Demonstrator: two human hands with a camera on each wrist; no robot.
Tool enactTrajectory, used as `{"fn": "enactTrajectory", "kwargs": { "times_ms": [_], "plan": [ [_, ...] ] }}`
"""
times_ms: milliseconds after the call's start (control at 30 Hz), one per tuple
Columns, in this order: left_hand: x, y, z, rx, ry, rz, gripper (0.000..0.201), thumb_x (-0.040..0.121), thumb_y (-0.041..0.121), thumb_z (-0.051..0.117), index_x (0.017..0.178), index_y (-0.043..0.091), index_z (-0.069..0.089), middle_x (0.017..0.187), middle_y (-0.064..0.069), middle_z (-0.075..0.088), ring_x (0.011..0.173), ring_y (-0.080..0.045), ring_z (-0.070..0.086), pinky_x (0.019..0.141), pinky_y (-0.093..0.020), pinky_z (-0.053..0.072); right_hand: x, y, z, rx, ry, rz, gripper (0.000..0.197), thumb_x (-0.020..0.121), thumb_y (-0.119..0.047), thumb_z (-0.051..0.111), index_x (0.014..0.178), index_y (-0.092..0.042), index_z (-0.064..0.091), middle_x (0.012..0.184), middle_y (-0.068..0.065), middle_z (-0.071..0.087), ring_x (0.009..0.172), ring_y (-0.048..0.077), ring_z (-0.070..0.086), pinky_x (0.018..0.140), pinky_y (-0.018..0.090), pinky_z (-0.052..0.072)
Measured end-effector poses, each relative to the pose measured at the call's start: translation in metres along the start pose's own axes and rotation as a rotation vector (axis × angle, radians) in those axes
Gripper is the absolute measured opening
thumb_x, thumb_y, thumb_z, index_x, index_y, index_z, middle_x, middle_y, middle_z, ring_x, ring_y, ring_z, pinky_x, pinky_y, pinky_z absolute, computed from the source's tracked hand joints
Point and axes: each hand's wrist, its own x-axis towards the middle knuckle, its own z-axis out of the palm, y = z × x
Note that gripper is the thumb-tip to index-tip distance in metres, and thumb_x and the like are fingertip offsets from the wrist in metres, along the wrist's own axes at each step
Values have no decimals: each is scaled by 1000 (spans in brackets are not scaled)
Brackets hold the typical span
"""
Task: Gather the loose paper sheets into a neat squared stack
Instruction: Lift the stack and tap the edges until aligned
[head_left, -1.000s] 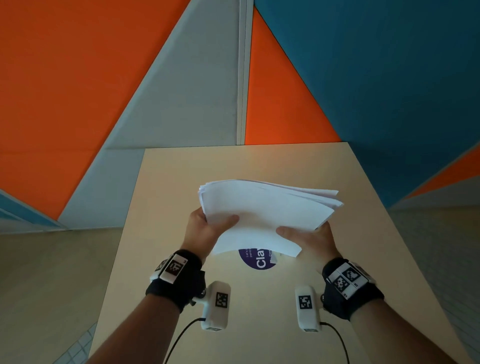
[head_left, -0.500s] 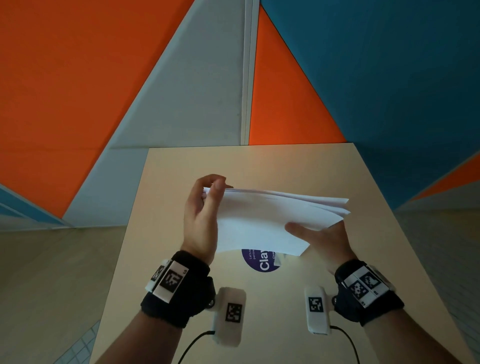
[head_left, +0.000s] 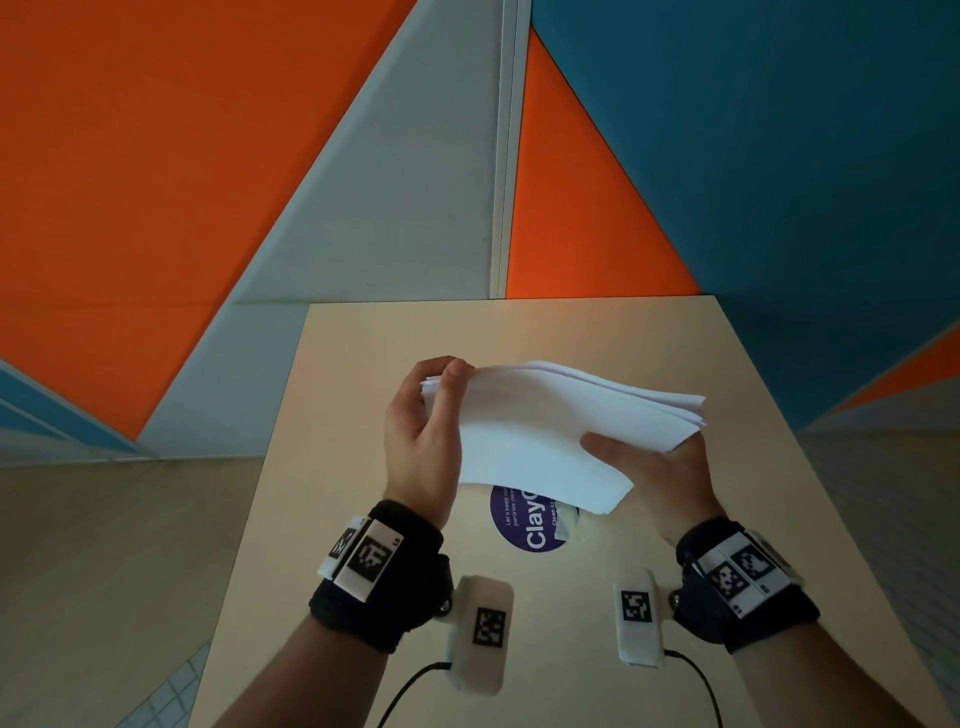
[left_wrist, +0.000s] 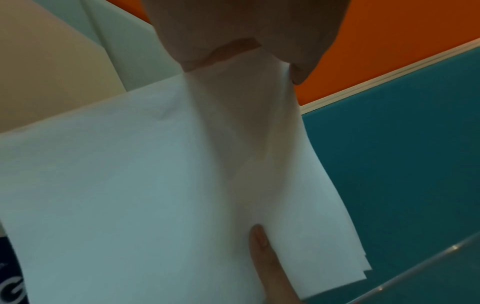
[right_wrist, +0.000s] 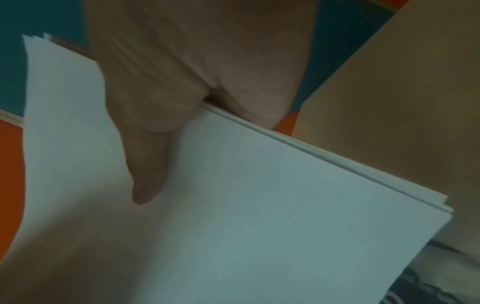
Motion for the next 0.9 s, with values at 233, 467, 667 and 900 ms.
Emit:
{"fn": "enactTrajectory", "kwargs": {
  "times_ms": [233, 467, 667, 900],
  "plan": [
    [4, -8, -3, -11, 28, -73, 22, 90, 25, 53, 90, 5, 63, 77, 2, 68, 75, -12, 61, 75, -31, 47, 2, 2, -3, -65, -3, 23, 50, 59, -9, 92, 104, -5, 72, 97, 10, 79, 88, 25, 76, 71, 39, 63],
    [10, -4, -3, 16, 46, -47, 25, 92, 24, 54, 72, 19, 68, 68, 9, 66, 72, -12, 60, 70, -29, 46, 1, -11, 4, -47, -7, -7, 30, 65, 0, 87, 91, -6, 75, 89, 7, 80, 80, 20, 77, 69, 31, 62],
    [13, -5, -3, 6, 26, -28, 17, 89, 25, 55, 81, 17, 67, 77, 14, 67, 81, -7, 59, 80, -27, 44, 4, -8, 4, -49, -18, 10, 31, 66, -1, 87, 95, -6, 75, 91, 8, 79, 85, 26, 77, 72, 40, 63],
    [17, -1, -4, 136, 3, 28, 12, 87, 12, 60, 83, 22, 66, 82, 14, 66, 84, -5, 60, 82, -23, 44, 8, -4, 3, -41, -20, 22, 34, 65, 1, 87, 96, -7, 75, 91, 8, 79, 82, 21, 77, 68, 30, 60]
  ]
}}
